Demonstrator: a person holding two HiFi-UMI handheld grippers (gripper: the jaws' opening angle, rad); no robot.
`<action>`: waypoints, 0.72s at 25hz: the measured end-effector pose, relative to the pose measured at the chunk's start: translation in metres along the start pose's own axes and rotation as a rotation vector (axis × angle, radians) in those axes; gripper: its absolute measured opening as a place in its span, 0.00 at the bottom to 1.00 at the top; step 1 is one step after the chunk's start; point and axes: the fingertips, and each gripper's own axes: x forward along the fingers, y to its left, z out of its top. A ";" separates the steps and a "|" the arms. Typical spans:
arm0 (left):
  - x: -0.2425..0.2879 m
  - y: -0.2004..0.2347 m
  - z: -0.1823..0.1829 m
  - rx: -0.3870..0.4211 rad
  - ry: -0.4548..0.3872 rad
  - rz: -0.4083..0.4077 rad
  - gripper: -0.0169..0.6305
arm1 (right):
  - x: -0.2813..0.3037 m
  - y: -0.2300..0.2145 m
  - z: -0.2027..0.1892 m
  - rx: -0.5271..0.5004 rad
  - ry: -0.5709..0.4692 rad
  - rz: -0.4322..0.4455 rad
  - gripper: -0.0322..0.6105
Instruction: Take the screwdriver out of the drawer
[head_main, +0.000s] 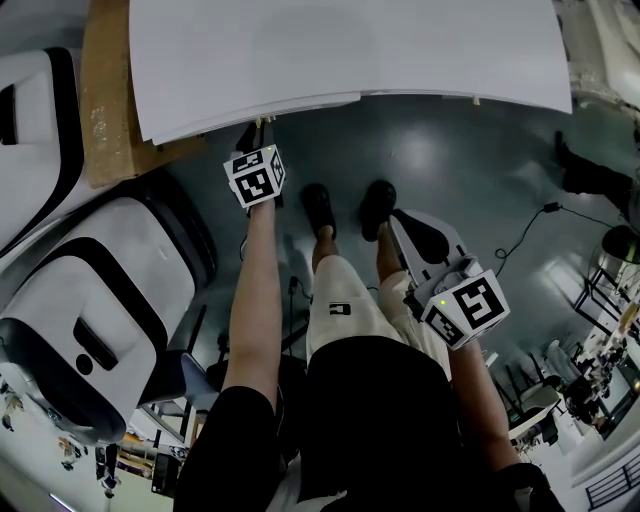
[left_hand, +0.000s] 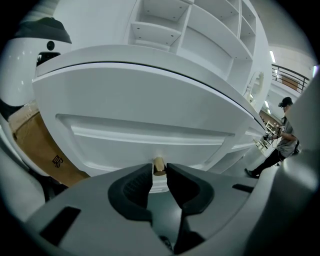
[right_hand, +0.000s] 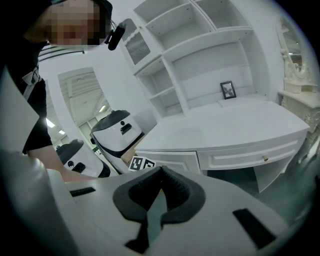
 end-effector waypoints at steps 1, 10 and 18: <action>0.000 0.000 0.000 0.002 0.000 -0.001 0.18 | 0.000 0.000 0.000 0.002 -0.001 0.000 0.08; 0.002 -0.002 -0.002 0.023 0.024 -0.006 0.16 | -0.003 0.000 -0.004 0.010 -0.006 0.000 0.08; 0.001 -0.002 -0.002 0.021 0.017 0.025 0.16 | -0.003 0.006 -0.005 0.021 -0.014 0.012 0.08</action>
